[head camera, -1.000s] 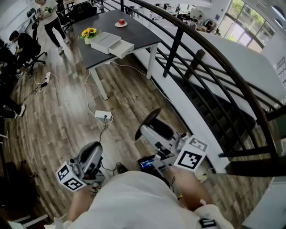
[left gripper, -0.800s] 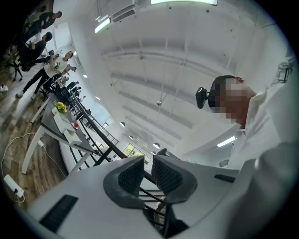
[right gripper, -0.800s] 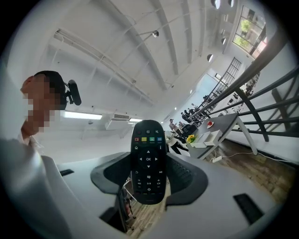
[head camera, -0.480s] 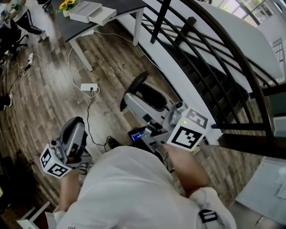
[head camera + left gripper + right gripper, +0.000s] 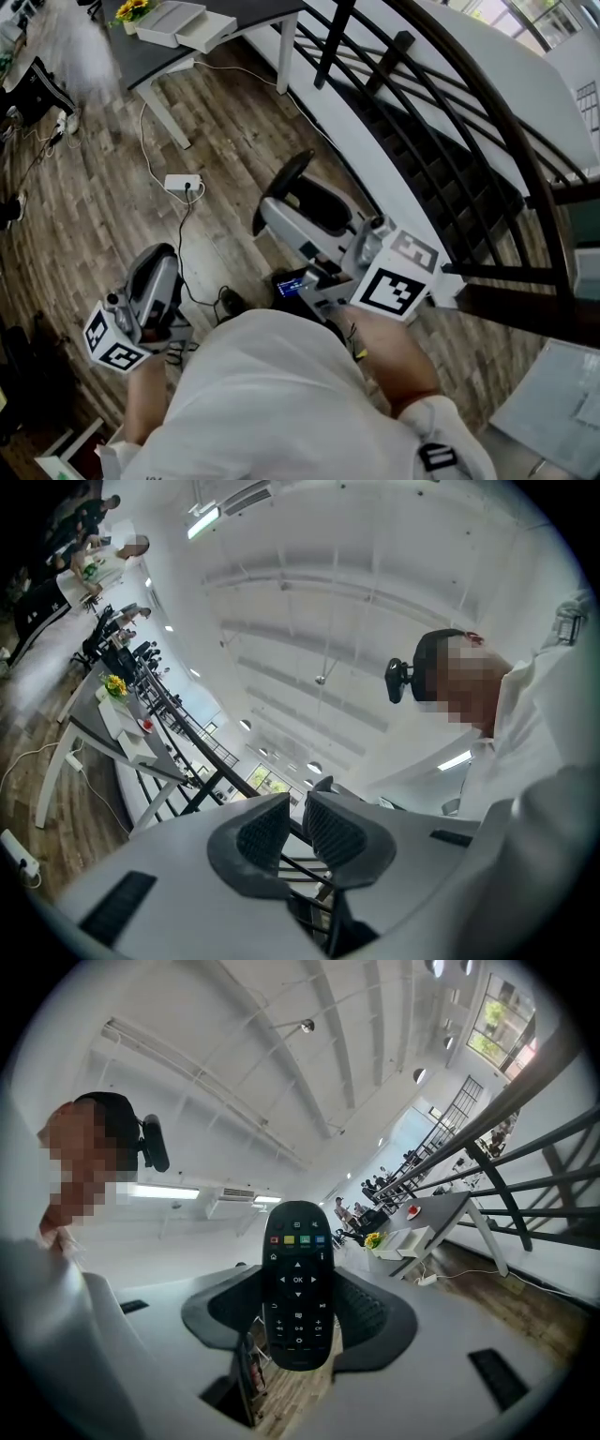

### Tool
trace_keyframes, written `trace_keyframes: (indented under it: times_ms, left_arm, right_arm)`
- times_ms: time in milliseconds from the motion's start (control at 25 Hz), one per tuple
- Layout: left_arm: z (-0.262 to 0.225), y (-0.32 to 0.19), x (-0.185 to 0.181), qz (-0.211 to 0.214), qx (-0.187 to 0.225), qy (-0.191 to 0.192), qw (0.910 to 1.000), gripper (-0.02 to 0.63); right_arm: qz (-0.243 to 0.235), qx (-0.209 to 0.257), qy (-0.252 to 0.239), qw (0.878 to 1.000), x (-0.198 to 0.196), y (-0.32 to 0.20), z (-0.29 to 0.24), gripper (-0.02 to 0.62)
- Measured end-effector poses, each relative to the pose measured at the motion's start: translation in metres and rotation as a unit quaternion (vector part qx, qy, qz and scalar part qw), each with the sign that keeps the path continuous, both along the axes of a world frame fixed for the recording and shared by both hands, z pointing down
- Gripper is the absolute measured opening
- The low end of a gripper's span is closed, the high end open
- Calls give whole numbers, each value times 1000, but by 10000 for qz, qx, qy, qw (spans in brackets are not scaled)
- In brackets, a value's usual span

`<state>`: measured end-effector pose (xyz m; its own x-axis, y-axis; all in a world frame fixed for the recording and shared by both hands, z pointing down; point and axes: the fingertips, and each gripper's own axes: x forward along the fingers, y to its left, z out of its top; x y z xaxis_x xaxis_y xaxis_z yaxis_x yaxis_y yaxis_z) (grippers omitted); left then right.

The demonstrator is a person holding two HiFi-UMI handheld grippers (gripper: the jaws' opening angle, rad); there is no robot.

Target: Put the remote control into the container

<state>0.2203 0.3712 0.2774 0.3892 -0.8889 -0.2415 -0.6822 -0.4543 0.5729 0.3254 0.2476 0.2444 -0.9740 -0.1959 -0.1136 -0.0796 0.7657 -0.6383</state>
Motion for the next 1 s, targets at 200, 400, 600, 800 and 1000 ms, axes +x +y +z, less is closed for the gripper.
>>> trace_keyframes:
  times_ms: [200, 400, 600, 800, 1000]
  left_arm:
    - [5, -21, 12, -68, -51, 22, 10000, 63]
    - [7, -49, 17, -141, -123, 50, 9998, 63]
    - [11, -62, 13, -199, -186, 52, 9996, 63]
    - [15, -77, -11, -223, -204, 38, 9995, 63]
    - [22, -109, -58, -103, -168, 65, 9998, 63]
  right_arm:
    - [-70, -162, 15, 9998, 11, -21, 11, 233]
    - [-187, -215, 73, 9996, 11, -51, 15, 233]
    - [-319, -251, 118, 9991, 1, -65, 20, 233]
    - [-422, -165, 191, 9988, -27, -78, 23, 233]
    - [-362, -117, 230, 9990, -72, -104, 28, 233]
